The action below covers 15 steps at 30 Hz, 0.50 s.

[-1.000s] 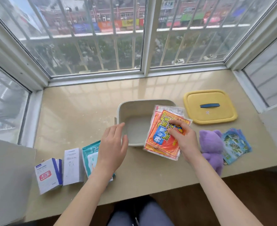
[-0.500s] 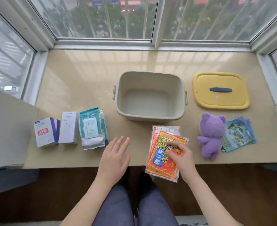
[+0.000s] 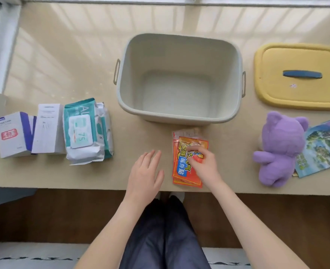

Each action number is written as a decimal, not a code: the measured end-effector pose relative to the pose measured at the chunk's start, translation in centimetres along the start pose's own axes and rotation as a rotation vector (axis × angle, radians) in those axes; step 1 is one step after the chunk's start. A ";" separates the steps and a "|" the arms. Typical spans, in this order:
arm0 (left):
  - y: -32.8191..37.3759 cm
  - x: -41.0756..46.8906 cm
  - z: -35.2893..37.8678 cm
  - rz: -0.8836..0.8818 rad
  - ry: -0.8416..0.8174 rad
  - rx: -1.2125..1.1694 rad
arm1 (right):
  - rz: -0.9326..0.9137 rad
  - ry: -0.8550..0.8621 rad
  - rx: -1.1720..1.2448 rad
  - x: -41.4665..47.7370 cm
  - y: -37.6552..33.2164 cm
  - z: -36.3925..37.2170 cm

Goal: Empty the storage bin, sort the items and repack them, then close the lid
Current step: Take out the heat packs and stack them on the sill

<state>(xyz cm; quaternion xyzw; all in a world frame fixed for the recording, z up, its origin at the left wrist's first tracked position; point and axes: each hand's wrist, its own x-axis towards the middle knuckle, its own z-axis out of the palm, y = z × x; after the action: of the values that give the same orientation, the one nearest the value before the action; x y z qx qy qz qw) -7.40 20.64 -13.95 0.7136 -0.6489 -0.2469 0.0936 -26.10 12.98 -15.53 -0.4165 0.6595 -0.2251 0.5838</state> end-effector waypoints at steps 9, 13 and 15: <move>0.3 1.2 0.7 0.019 0.002 0.024 | -0.150 0.138 -0.449 -0.1 1.2 -1.4; 0.7 1.2 0.0 -0.005 -0.003 -0.017 | -0.127 0.281 -0.531 -1.7 1.5 -2.9; 1.2 1.4 0.4 -0.099 -0.043 -0.154 | -0.090 0.319 -0.563 -2.1 2.1 -3.3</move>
<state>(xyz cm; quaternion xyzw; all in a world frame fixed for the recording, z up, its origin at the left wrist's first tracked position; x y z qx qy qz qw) -8.56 19.18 -14.09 0.7301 -0.5937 -0.3156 0.1217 -29.88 15.26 -15.28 -0.5498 0.7600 -0.1216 0.3247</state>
